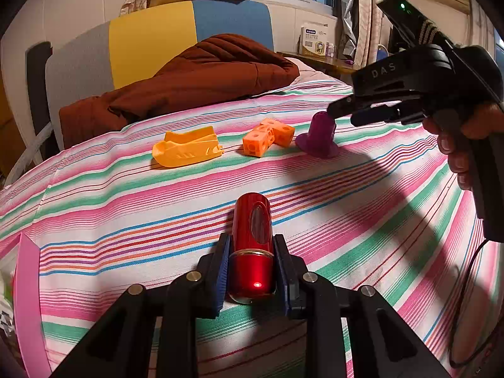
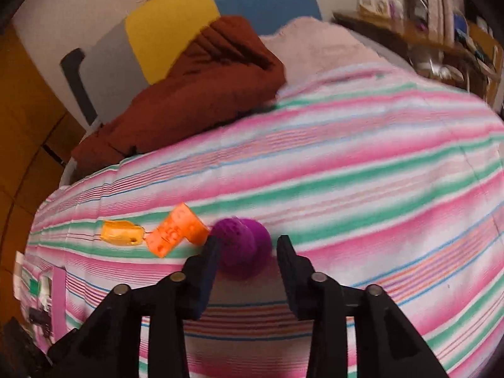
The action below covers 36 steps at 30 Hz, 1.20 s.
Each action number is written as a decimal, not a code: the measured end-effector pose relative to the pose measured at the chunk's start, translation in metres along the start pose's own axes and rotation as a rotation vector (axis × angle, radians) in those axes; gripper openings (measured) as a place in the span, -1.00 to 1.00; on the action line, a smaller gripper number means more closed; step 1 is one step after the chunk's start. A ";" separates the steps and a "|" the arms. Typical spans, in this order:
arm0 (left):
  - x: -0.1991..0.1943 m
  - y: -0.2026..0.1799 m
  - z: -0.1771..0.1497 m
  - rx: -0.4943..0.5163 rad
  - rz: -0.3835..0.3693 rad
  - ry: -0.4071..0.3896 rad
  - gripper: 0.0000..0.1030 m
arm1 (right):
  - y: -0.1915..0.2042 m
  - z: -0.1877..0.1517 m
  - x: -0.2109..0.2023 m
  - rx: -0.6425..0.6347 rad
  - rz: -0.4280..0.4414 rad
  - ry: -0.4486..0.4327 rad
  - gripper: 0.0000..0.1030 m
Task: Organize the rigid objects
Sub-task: 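Grasp the purple suction-cup toy with right tool while left holds red cylinder, then lift the purple suction-cup toy with right tool while left carries red cylinder to tray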
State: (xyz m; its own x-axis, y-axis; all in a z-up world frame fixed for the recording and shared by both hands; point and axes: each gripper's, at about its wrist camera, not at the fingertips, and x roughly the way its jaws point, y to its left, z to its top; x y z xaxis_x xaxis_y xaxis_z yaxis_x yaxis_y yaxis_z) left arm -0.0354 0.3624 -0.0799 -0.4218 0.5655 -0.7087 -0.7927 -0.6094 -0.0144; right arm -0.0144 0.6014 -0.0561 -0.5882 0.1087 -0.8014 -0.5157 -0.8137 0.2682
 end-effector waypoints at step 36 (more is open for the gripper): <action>-0.026 0.011 -0.013 -0.058 0.021 -0.034 -0.49 | 0.050 -0.075 -0.019 -0.022 -0.057 0.057 -0.36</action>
State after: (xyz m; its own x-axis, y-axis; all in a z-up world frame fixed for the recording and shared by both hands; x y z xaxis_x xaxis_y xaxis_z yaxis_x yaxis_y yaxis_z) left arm -0.0277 0.3338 -0.0711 -0.4537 0.5698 -0.6852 -0.7571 -0.6520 -0.0410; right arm 0.0181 0.5156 -0.0674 -0.5220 0.1228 -0.8441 -0.5328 -0.8197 0.2102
